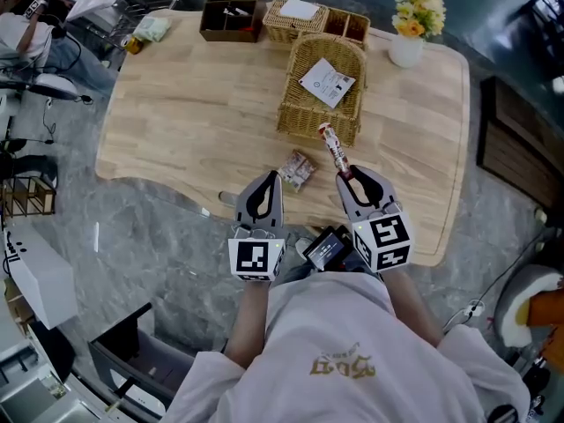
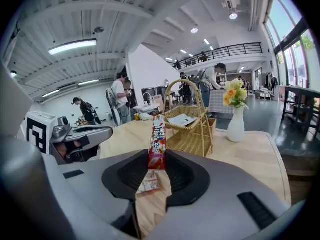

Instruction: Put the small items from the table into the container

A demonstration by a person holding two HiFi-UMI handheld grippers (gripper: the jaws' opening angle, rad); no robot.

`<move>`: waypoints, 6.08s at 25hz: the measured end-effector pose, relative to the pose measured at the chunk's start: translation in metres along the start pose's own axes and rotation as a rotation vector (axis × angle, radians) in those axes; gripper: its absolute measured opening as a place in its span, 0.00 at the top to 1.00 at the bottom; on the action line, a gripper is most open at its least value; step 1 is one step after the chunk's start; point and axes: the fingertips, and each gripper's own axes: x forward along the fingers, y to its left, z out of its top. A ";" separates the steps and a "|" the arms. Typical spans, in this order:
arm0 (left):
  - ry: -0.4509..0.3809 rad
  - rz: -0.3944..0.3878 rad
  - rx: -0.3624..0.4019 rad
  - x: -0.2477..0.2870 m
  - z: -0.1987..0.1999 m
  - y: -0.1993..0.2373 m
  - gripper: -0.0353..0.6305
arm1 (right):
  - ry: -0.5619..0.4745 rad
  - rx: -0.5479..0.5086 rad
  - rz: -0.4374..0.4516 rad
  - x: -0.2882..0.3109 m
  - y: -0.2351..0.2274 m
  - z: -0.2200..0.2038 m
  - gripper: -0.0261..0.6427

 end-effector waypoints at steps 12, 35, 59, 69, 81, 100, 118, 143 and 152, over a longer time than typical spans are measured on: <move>-0.051 0.041 0.038 0.020 0.036 0.000 0.96 | -0.078 0.012 0.040 -0.002 -0.015 0.031 0.78; -0.131 -0.117 0.040 0.073 0.069 0.023 0.96 | -0.058 0.052 -0.129 0.024 -0.044 0.060 0.78; -0.101 -0.258 -0.018 0.125 0.054 0.066 0.96 | 0.014 0.084 -0.255 0.080 -0.059 0.074 0.78; -0.088 -0.259 -0.029 0.130 0.049 0.076 0.96 | 0.012 0.082 -0.268 0.089 -0.059 0.075 0.78; -0.108 -0.257 -0.045 0.125 0.058 0.075 0.96 | 0.002 0.080 -0.276 0.085 -0.059 0.079 0.78; -0.165 -0.237 -0.011 0.101 0.086 0.060 0.96 | -0.156 0.019 -0.300 0.041 -0.053 0.102 0.91; -0.278 -0.137 0.023 0.061 0.135 0.059 0.96 | -0.303 -0.045 -0.260 -0.005 -0.040 0.132 0.93; -0.351 -0.123 0.077 0.035 0.164 0.051 0.96 | -0.399 -0.062 -0.231 -0.029 -0.030 0.147 0.93; -0.330 -0.118 0.031 0.037 0.154 0.054 0.96 | -0.375 -0.048 -0.201 -0.023 -0.028 0.139 0.93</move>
